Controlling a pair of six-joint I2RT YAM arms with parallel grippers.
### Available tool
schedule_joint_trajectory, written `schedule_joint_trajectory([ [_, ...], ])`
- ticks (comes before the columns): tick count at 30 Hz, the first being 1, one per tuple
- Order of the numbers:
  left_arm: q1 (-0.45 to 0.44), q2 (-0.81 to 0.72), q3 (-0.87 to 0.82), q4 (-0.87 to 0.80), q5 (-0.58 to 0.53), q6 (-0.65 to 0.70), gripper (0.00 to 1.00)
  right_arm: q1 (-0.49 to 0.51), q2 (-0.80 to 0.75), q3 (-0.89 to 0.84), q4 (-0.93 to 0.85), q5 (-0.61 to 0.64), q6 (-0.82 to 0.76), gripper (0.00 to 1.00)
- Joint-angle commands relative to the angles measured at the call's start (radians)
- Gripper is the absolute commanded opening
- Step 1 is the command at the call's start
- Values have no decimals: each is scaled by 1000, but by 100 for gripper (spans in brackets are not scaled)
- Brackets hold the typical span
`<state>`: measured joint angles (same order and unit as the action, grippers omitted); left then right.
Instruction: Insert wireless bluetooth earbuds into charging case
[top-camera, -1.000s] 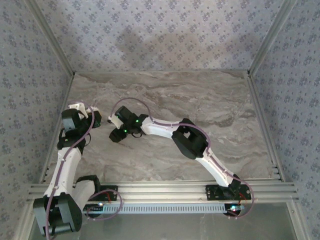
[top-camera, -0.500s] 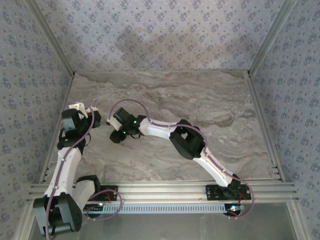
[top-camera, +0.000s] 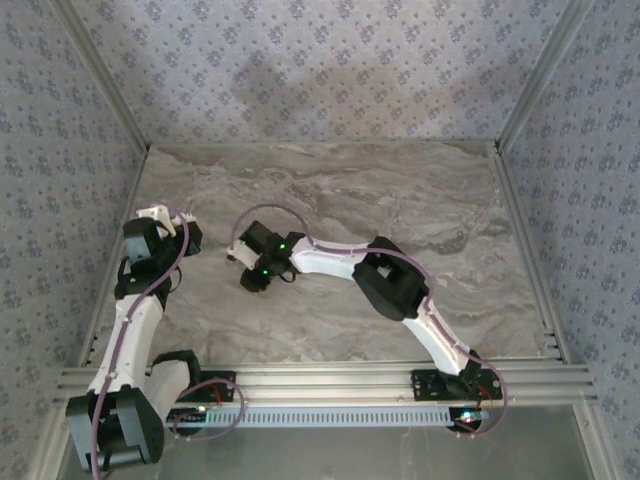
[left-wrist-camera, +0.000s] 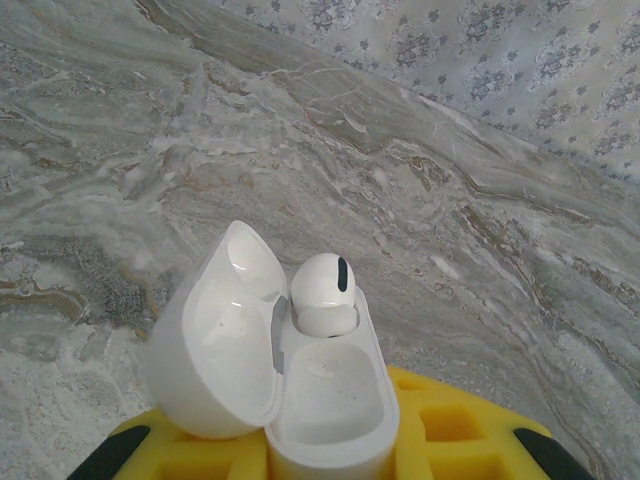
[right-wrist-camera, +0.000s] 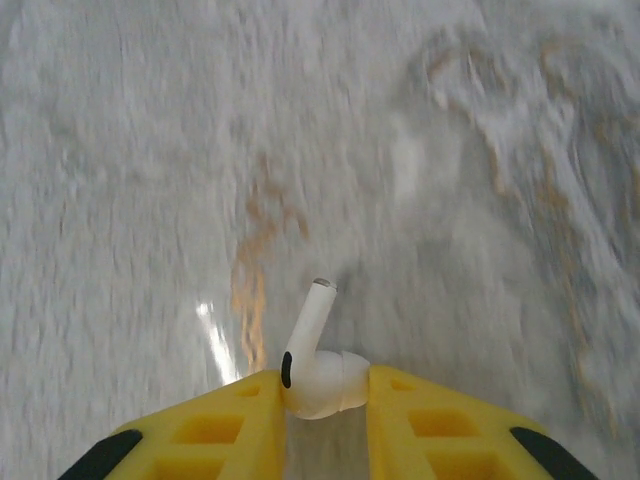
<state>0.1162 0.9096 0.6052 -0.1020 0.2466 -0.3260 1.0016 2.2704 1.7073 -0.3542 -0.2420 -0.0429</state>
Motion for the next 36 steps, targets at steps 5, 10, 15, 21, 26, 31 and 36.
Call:
schedule_joint_trajectory([
  [5,4,-8,-11,27,26,8,11,-57,-183,-148,-144,-31,-88,25],
  [10,3,-6,-22,29,44,10,11,-63,-298,-236,-318,2,-228,25],
  [15,2,-4,-22,30,55,15,11,-60,-389,-300,-465,112,-426,26],
  [21,-14,20,-14,42,62,14,11,-5,-416,-349,-546,209,-589,26],
  [26,-37,47,1,48,62,20,11,41,-409,-415,-529,264,-658,25],
  [31,-60,63,11,50,54,24,11,38,-384,-430,-527,253,-713,27],
  [36,-70,60,11,45,45,23,11,32,-384,-434,-516,219,-748,36],
])
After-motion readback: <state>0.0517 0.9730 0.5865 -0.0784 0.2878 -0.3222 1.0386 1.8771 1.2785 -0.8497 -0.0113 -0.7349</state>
